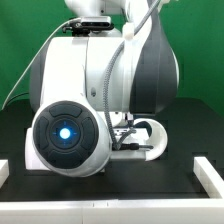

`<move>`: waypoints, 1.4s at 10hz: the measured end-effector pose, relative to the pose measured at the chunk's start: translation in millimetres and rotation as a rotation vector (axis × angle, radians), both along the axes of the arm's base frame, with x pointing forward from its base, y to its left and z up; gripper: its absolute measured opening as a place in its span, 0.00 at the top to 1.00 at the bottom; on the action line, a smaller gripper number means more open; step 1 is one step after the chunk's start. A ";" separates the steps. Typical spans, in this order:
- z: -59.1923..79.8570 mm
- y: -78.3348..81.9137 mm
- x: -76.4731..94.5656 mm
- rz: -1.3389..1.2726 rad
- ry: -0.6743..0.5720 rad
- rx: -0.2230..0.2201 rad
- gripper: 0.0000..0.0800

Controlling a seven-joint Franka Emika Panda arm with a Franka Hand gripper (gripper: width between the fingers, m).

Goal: Assemble lamp

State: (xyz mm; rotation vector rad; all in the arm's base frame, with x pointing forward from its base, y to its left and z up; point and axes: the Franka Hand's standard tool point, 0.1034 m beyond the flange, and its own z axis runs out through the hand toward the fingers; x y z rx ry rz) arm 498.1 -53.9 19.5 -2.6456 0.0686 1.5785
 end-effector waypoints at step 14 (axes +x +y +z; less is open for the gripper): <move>70.2 37.2 57.8 0.006 -0.301 0.066 0.57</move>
Offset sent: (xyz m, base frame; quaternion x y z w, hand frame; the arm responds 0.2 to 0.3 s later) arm 0.0000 0.0000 0.0000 0.0000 0.0000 0.0000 1.0000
